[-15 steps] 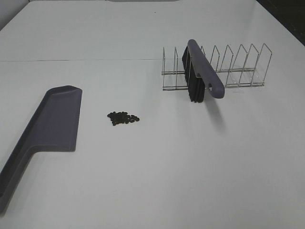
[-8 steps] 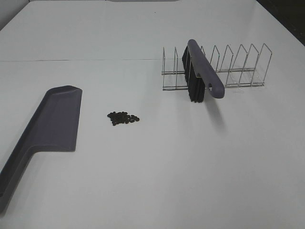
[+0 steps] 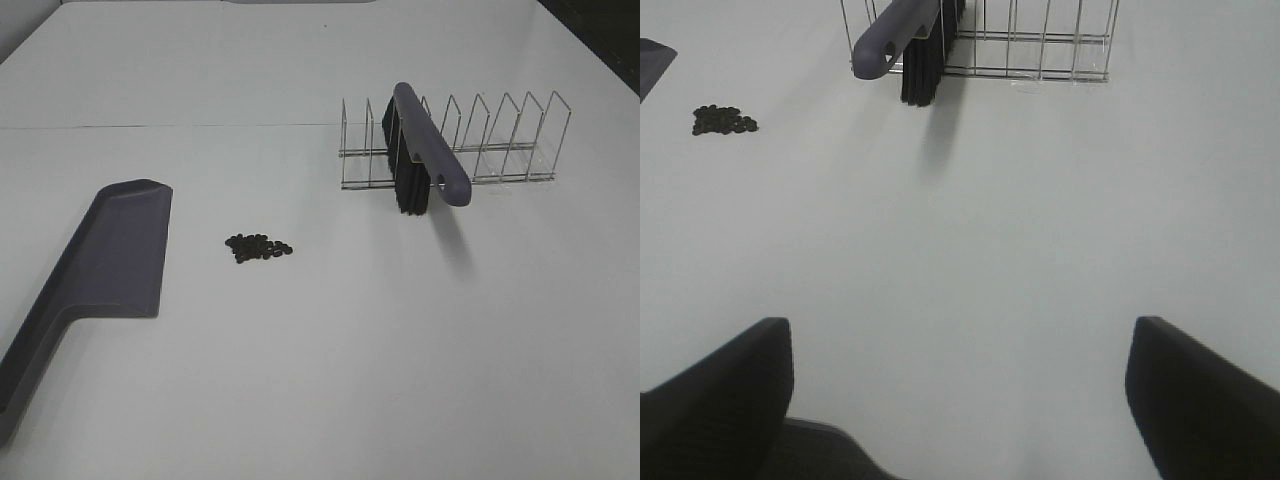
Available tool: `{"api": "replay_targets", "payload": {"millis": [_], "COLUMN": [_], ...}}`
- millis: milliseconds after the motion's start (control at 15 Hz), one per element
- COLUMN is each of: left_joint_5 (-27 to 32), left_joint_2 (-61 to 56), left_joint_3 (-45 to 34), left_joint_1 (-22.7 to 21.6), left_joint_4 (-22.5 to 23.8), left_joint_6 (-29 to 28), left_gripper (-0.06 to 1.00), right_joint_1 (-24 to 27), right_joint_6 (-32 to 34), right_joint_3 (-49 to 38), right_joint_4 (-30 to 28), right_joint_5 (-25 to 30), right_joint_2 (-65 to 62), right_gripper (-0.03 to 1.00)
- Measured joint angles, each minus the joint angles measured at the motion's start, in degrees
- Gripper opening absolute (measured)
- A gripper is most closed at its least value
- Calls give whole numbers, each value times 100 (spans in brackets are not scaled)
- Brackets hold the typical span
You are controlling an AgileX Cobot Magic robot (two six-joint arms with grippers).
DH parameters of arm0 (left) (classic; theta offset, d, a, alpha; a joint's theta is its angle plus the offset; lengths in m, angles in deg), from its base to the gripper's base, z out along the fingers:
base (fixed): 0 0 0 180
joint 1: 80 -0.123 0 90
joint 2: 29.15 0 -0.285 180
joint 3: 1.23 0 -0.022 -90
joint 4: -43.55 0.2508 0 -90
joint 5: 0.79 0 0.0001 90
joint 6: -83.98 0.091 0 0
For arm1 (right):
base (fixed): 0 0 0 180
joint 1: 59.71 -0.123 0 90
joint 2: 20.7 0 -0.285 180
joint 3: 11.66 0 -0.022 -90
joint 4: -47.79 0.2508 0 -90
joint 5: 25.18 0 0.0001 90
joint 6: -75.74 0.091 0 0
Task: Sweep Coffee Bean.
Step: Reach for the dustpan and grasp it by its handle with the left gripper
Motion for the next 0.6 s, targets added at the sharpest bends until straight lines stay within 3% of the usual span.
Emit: {"api": "replay_targets", "payload": {"millis": [600], "left_joint_5": [-1134], "left_joint_2": [2177], "left_joint_3": [6], "left_joint_1": [0], "left_joint_4": [-584], "left_joint_6": [34], "left_gripper": [91], "right_joint_1": [0], "right_joint_6": [0], "right_joint_3": [0], "right_joint_4": [0], "right_joint_5": [0], "right_joint_2": [0], "right_gripper": [77]}}
